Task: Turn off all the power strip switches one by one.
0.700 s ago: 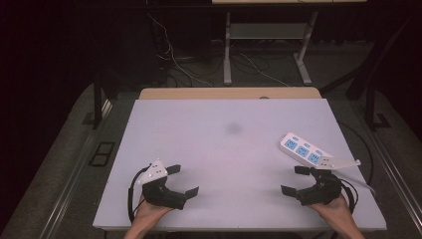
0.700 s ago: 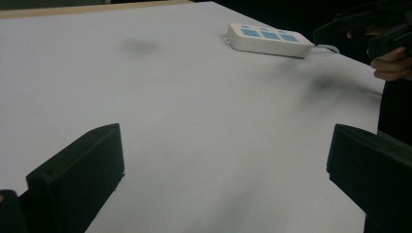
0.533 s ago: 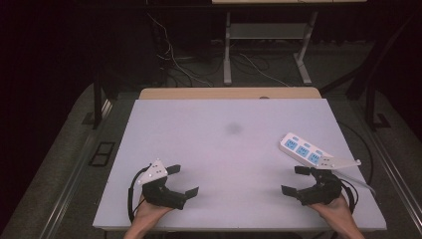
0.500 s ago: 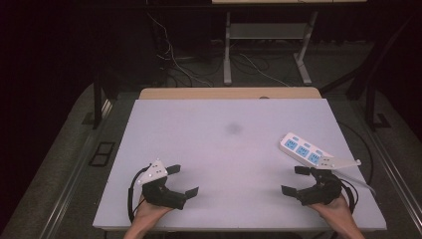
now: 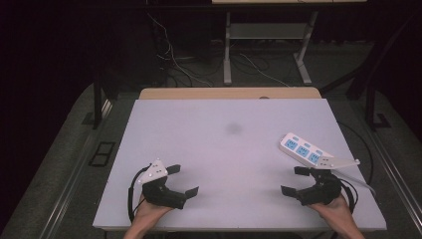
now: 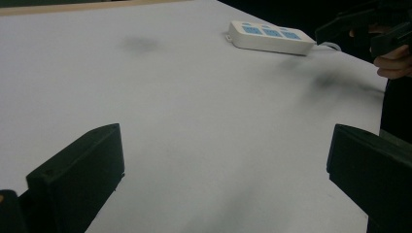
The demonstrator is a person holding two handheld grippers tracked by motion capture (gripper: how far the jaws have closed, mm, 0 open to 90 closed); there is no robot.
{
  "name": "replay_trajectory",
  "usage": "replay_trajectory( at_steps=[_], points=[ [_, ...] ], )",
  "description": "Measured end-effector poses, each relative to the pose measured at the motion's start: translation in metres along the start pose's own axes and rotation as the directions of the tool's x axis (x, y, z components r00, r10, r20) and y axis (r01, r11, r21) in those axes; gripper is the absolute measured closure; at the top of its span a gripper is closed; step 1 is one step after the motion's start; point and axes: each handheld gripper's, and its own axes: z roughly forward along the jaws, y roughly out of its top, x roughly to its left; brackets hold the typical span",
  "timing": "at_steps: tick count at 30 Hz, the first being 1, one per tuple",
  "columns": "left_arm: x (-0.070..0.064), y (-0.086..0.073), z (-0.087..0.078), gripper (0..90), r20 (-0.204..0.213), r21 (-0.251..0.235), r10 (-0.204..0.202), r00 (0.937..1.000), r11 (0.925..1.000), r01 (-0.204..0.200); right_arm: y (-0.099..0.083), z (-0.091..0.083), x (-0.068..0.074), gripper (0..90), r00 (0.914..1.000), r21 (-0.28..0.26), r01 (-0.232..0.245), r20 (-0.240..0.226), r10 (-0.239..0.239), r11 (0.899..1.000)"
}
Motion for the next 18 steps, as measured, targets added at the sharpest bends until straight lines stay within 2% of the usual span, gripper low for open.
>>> replay_trajectory(
  at_steps=[13,18],
  points=[
    [-0.0005,-0.0005,-0.0001,0.0,0.001,0.001,-0.005,1.0,1.0,0.005,0.0007,0.0016,0.0014,0.5,1.0,0.026,-0.006,-0.001,0.006,1.0],
    [-0.0007,-0.0012,-0.0005,0.0,-0.001,0.001,-0.011,0.9999,0.9999,0.011,0.004,0.0041,0.0036,0.5,1.0,0.055,0.004,-0.006,-0.004,0.998]
  ],
)
